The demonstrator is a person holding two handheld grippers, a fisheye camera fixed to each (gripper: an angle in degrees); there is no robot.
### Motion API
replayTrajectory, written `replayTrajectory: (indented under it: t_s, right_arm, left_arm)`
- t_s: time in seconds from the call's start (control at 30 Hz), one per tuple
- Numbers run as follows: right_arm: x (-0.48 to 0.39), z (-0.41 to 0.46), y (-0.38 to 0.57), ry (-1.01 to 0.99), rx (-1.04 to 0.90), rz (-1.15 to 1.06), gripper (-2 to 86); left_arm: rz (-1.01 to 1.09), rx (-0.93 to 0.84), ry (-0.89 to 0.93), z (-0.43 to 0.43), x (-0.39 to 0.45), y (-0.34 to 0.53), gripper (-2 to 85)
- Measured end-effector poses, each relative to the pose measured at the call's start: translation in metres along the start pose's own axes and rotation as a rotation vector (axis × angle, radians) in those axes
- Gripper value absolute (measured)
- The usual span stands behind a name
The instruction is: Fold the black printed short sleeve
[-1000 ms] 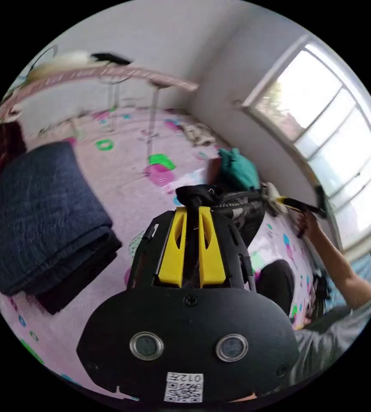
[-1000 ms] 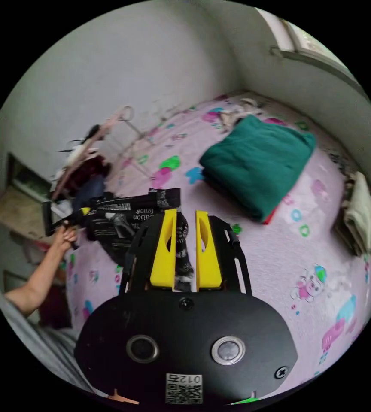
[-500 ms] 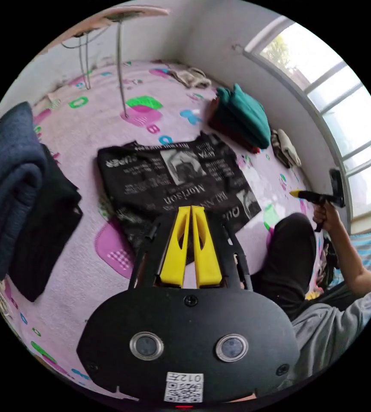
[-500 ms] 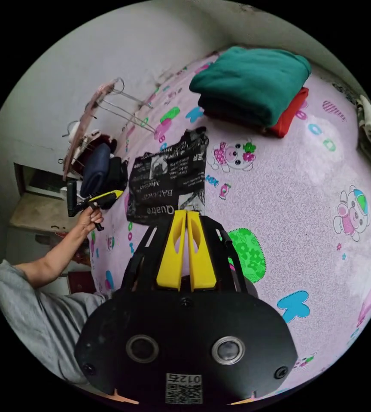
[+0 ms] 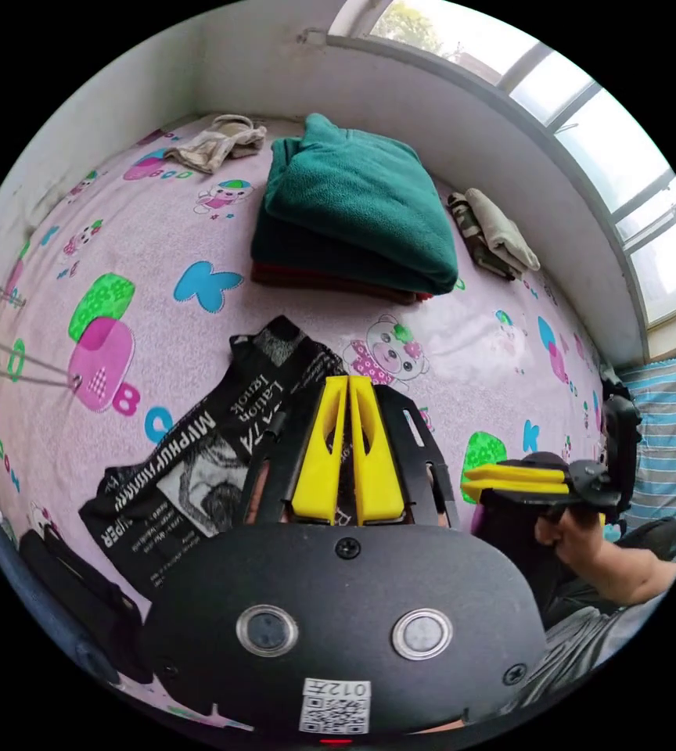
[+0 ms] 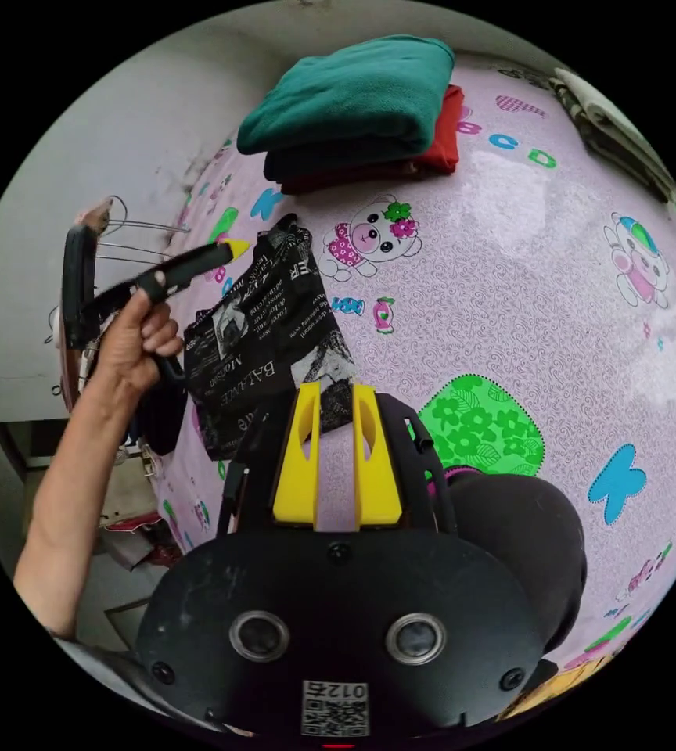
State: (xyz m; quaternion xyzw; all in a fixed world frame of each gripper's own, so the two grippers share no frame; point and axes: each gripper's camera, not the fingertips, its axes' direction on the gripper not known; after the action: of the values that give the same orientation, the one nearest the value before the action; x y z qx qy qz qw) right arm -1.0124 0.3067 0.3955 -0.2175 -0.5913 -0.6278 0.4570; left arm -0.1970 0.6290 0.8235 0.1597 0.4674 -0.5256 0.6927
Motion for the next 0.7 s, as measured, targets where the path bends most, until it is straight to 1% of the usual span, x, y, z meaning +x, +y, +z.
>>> replayTrajectory:
  t_s: [0.1, 0.2, 0.27, 0.43, 0.57, 0.7]
  right_arm:
    - [0.014, 0.024, -0.011, 0.027, 0.013, -0.026, 5.1]
    - [0.034, 0.055, -0.017, -0.033, -0.031, -0.028, 2.2]
    - [0.054, 0.082, -0.018, -0.002, -0.068, -0.007, 0.6]
    - [0.092, 0.116, -0.025, 0.098, -0.128, 0.059, -0.7]
    - [0.125, 0.132, -0.027, 0.075, -0.149, 0.086, -0.8]
    - [0.144, 0.142, -0.022, 0.1, -0.164, 0.082, -0.8]
  left_arm:
    - [0.007, -0.061, -0.04, 0.016, -0.001, -0.034, 0.7]
    - [0.001, -0.108, -0.059, 0.031, -0.004, -0.059, 0.6]
    - [0.002, -0.132, -0.052, 0.04, -0.006, -0.073, 0.6]
    - [-0.03, -0.163, -0.099, 0.06, -0.013, -0.107, 0.7]
    - [-0.037, -0.157, -0.102, 0.068, -0.019, -0.126, 0.6]
    - [-0.067, -0.063, -0.096, 0.058, -0.027, -0.142, 0.7]
